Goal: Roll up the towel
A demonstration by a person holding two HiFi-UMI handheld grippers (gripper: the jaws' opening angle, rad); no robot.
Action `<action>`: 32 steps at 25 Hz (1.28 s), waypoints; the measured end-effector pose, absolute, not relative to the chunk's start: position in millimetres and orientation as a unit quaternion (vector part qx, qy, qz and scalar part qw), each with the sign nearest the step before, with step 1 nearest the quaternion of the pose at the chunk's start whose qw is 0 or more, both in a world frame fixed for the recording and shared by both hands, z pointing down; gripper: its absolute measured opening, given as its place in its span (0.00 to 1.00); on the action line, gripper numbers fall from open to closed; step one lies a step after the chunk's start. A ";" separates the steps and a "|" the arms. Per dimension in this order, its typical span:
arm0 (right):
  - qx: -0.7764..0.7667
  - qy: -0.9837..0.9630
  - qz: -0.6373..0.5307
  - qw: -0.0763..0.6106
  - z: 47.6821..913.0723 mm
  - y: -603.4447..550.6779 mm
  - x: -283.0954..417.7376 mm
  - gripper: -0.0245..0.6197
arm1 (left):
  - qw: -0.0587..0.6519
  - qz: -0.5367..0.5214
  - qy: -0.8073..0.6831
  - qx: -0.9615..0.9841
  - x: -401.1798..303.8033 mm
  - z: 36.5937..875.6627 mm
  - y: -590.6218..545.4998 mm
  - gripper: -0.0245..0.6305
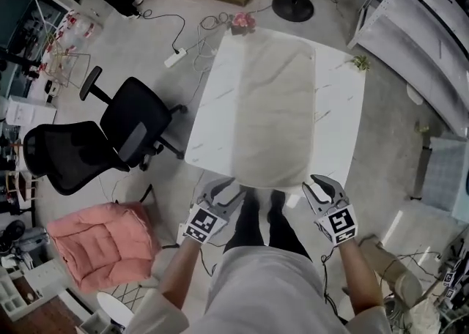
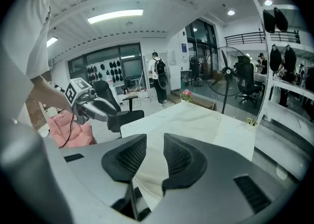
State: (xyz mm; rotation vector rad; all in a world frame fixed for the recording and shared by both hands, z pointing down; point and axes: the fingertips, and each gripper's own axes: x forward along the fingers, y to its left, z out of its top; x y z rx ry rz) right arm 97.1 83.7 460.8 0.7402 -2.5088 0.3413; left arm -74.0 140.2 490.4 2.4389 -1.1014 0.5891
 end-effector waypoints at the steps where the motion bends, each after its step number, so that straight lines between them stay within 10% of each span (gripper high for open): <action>1: 0.267 -0.919 0.131 0.257 470.1 84.9 96.9 0.23 | 0.200 0.221 -0.385 0.873 -73.5 499.8 139.5 0.33; 22: 0.108 -0.870 0.132 0.463 677.5 130.8 113.3 0.25 | 0.113 0.468 -0.189 0.856 -71.9 708.1 171.2 0.34; 32: 0.066 -0.851 0.063 0.517 720.9 137.7 130.0 0.19 | 0.027 0.520 -0.177 0.836 -79.3 727.0 170.3 0.19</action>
